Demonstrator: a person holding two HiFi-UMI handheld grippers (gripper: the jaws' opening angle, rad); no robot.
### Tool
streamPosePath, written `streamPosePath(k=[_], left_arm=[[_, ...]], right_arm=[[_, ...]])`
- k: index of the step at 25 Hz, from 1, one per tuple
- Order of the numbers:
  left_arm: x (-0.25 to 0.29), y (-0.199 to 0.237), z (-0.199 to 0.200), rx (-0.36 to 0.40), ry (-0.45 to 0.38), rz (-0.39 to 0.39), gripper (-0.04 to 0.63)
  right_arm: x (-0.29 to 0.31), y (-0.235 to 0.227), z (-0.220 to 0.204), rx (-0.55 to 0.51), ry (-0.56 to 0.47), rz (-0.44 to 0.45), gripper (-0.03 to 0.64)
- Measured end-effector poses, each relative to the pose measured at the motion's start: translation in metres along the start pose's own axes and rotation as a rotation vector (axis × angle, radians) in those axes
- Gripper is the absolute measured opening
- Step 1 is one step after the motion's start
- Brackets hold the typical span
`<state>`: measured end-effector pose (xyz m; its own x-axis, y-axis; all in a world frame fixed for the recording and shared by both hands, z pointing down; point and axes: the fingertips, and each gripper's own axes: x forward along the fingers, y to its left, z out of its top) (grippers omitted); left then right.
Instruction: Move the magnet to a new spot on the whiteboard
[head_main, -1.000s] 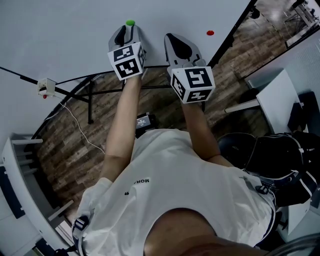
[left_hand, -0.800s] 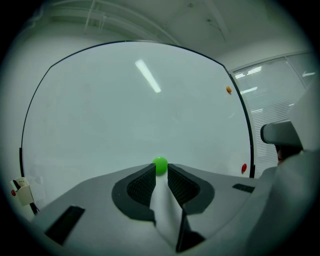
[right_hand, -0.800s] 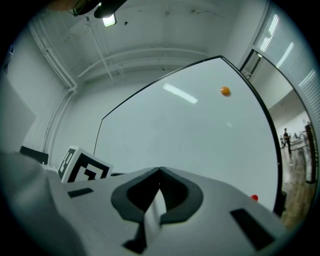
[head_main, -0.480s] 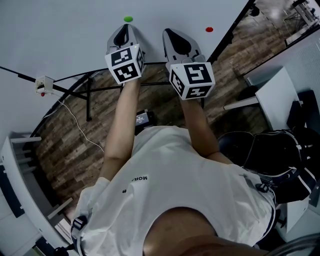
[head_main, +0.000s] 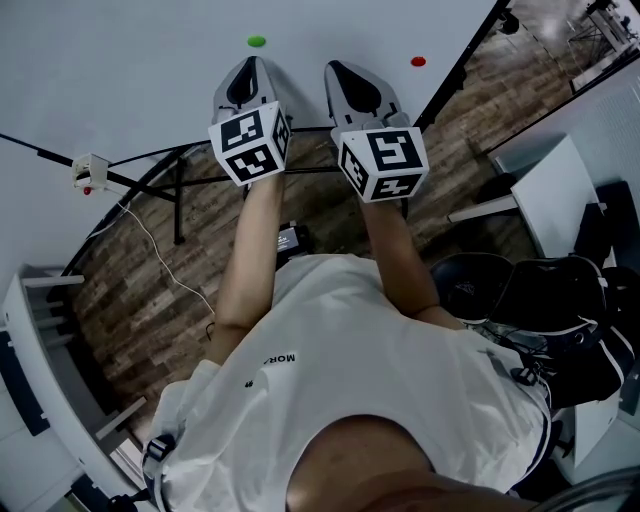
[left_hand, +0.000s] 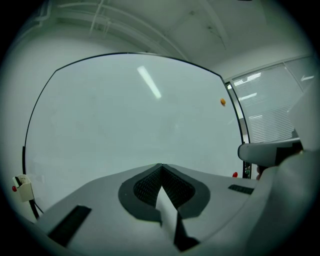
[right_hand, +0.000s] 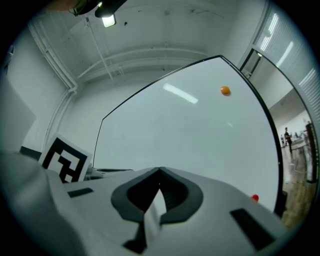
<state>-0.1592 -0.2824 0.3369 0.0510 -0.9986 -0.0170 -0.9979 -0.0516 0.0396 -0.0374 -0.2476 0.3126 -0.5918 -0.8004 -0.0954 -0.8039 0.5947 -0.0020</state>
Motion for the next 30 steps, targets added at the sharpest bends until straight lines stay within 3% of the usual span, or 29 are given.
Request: streamPosePath(k=[30], left_arm=[[-0.031,-0.016,0.017,0.028,-0.043,-0.014,0.003]], right_arm=[[0.003,-0.002,-0.004,0.000,0.004,0.008,0.012]])
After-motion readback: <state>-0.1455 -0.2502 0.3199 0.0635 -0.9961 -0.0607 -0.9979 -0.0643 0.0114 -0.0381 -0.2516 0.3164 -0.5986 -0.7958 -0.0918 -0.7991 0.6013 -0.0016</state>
